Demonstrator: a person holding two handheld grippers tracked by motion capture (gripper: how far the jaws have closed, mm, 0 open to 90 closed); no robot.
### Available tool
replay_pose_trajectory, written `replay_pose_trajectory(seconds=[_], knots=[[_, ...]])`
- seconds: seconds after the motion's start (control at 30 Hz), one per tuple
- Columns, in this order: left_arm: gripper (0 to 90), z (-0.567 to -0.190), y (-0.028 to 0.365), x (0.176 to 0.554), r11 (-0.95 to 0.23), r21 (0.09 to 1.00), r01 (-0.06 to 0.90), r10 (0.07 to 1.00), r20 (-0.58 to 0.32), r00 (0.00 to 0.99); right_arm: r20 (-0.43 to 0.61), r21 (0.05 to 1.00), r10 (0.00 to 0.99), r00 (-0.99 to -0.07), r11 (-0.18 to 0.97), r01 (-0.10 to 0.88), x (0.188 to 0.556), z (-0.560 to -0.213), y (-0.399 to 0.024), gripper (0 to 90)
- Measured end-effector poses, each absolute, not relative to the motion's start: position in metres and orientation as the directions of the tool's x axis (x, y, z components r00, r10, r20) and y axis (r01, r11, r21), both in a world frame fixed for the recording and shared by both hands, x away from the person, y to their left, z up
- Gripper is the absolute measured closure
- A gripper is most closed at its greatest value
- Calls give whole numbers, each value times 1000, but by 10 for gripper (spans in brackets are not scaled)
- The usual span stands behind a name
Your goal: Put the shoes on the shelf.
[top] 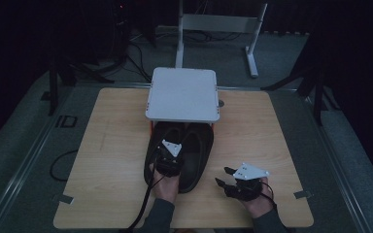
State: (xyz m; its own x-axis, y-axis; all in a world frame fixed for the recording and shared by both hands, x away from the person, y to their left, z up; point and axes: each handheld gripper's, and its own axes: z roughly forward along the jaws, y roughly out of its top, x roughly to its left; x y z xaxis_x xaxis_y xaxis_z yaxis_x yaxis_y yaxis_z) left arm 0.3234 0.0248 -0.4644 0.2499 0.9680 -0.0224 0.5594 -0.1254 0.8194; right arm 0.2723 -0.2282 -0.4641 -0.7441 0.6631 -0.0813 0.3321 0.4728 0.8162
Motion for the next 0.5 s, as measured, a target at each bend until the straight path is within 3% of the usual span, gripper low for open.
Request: replay_pose_trajectory(seconds=[0.5], knots=[[747, -458, 25, 339, -90, 829, 553, 978, -33, 208, -80, 816, 666, -741, 471, 335, 273, -465, -230, 463]])
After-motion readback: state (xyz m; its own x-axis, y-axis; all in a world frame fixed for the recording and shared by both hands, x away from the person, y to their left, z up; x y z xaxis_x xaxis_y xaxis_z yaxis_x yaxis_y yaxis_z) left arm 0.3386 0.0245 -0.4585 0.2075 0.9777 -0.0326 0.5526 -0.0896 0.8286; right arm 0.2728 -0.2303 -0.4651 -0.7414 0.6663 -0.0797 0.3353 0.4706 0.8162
